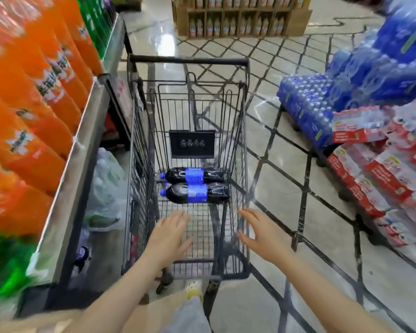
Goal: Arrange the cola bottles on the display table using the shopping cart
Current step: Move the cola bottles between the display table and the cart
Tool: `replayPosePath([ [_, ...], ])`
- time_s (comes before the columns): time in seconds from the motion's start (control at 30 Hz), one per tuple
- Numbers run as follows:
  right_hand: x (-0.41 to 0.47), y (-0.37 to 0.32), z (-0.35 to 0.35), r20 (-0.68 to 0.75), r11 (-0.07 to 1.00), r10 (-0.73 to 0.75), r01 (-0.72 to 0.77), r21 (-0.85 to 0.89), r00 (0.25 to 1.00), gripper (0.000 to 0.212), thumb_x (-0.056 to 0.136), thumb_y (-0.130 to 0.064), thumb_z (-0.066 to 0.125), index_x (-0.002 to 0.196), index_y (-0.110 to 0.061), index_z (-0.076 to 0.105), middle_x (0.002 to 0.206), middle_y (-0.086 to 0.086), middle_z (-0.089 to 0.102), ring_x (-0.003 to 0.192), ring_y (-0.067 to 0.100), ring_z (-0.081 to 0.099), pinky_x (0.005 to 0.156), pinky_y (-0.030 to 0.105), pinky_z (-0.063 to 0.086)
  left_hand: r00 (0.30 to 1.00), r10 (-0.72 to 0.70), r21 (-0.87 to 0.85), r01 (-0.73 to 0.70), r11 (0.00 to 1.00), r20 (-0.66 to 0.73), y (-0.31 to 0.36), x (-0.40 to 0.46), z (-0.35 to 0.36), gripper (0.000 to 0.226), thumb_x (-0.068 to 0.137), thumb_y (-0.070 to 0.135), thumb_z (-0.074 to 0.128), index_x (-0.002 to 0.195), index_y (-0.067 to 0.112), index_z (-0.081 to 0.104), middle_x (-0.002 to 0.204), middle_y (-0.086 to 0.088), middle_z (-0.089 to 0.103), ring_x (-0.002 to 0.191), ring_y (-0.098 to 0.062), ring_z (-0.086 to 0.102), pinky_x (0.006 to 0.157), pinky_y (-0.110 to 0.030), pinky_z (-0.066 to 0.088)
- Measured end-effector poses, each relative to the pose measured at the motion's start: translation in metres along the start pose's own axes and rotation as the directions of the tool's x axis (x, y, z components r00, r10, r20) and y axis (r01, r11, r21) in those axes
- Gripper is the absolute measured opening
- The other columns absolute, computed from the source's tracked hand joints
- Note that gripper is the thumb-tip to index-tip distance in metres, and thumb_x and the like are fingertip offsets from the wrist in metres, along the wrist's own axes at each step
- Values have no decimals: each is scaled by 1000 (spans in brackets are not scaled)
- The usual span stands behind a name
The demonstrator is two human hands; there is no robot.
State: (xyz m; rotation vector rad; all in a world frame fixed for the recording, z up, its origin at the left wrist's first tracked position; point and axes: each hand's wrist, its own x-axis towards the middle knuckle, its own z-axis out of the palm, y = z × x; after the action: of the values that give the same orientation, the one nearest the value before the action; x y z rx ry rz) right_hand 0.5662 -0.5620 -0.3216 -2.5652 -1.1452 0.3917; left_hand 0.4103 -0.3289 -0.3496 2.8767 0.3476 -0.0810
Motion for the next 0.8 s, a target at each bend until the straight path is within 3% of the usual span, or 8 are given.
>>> replayPosePath([
  [0.07,34,-1,2,35,1000,-5,5,-13,999,62,91,-44,57,146,-25,36,145,-6,41,131,13,40,105,28,36,1000,-14,2,14,1000,-6,-22,28,-1,64,94,54,38,142,13,48,149,-7,44,137,-24,43,111,-43,36],
  [0.2,106,-7,13,129,999,25,-21,-31,991,65,92,-46,54,148,-27,28,150,-6,34,136,12,33,108,27,31,992,-92,-32,95,995,85,-72,88,7,65,97,52,45,152,19,31,158,-1,30,145,-18,26,120,-41,22],
  [0.43,224,6,65,288,995,101,-92,-42,952,77,87,-50,60,150,-28,22,150,-2,33,134,17,36,108,30,32,958,-155,-32,167,985,242,-149,174,56,72,95,54,49,152,15,29,157,-4,29,144,-22,28,113,-41,28],
  [0.63,295,54,124,399,977,170,-101,-188,901,87,80,-55,65,150,-25,22,148,0,37,130,21,40,108,37,36,886,-213,-47,254,966,413,-195,236,133,96,81,62,63,154,16,21,157,-2,27,142,-21,30,114,-40,31],
  [0.8,320,95,162,412,966,177,-78,-247,894,86,78,-54,63,148,-24,23,149,4,33,132,24,36,110,35,32,871,-169,-174,276,945,462,-225,280,188,117,57,66,80,149,17,28,145,-3,42,131,-23,41,107,-40,40],
])
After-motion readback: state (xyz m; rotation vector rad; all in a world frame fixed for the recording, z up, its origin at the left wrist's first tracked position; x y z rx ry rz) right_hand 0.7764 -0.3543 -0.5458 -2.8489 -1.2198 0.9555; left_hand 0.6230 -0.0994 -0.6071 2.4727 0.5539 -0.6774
